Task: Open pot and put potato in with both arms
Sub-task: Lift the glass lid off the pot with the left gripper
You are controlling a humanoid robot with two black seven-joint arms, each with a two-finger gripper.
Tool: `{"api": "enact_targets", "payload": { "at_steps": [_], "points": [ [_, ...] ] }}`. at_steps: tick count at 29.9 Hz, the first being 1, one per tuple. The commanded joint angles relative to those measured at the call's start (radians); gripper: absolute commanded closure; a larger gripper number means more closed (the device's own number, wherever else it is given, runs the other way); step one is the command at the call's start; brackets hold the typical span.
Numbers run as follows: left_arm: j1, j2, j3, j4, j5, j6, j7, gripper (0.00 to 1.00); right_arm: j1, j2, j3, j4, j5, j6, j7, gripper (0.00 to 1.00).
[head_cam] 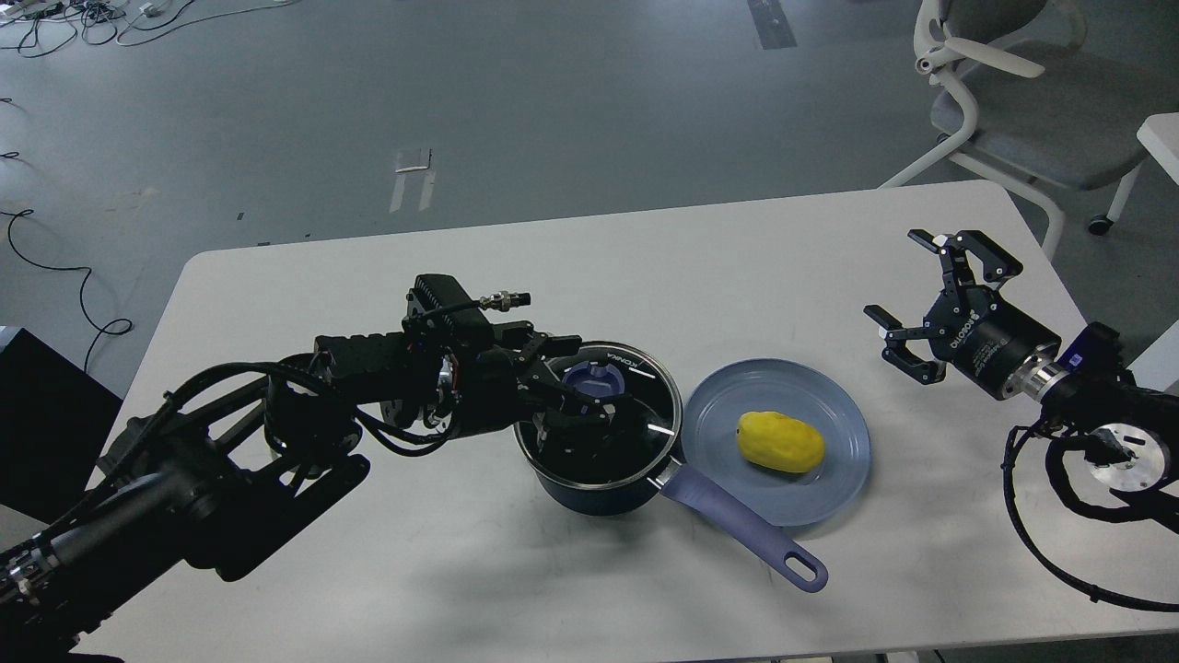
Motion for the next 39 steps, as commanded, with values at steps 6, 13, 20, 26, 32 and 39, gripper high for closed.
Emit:
{"api": "enact_targets", "payload": {
  "at_steps": [6,13,20,26,32,39],
  "points": [
    [0.036,0.000,0.005,0.002,0.000,0.021,0.000,0.04,0.001,0.000,0.000,0.000,0.000,0.000,0.000,0.00],
    [0.043,-0.002,0.005,0.001,0.000,0.037,0.000,0.11,0.000,0.000,0.000,0.000,0.000,0.000,0.000,0.00],
    [0.046,-0.006,0.005,-0.001,0.000,0.067,0.000,0.43,0.000,0.000,0.000,0.000,0.000,0.000,0.000,0.00],
    [0.036,0.014,0.004,-0.042,0.000,0.088,-0.002,0.48,0.000,0.000,0.000,0.000,0.000,0.000,0.000,0.00],
    [0.017,0.098,-0.004,-0.084,0.000,0.093,-0.005,0.48,0.001,0.000,0.000,0.000,0.000,0.000,0.000,0.00],
    [-0.012,0.273,-0.006,-0.081,-0.072,0.145,-0.006,0.47,0.000,-0.003,0.000,0.002,0.000,0.000,0.000,0.00]
  ]
}}
